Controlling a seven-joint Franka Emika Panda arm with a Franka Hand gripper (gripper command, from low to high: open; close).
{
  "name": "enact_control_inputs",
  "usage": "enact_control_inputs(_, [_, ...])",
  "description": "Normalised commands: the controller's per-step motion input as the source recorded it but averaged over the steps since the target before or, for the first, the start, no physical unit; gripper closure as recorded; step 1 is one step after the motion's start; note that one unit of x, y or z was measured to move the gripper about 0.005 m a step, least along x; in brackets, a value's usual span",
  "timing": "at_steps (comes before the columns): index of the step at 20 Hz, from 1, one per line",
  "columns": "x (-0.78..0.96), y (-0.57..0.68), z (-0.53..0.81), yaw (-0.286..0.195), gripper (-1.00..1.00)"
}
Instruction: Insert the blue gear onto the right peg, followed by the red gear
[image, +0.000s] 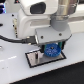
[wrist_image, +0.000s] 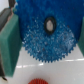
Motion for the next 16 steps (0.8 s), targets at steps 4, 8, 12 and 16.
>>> enact_control_inputs(4, [0.14, 0.0, -0.09, 0.0, 1.0])
enact_control_inputs(8, [0.13, 0.01, -0.04, 0.0, 1.0])
enact_control_inputs(12, [0.09, 0.02, -0.06, 0.0, 1.0])
enact_control_inputs(16, [0.09, 0.05, -0.03, 0.0, 1.0])
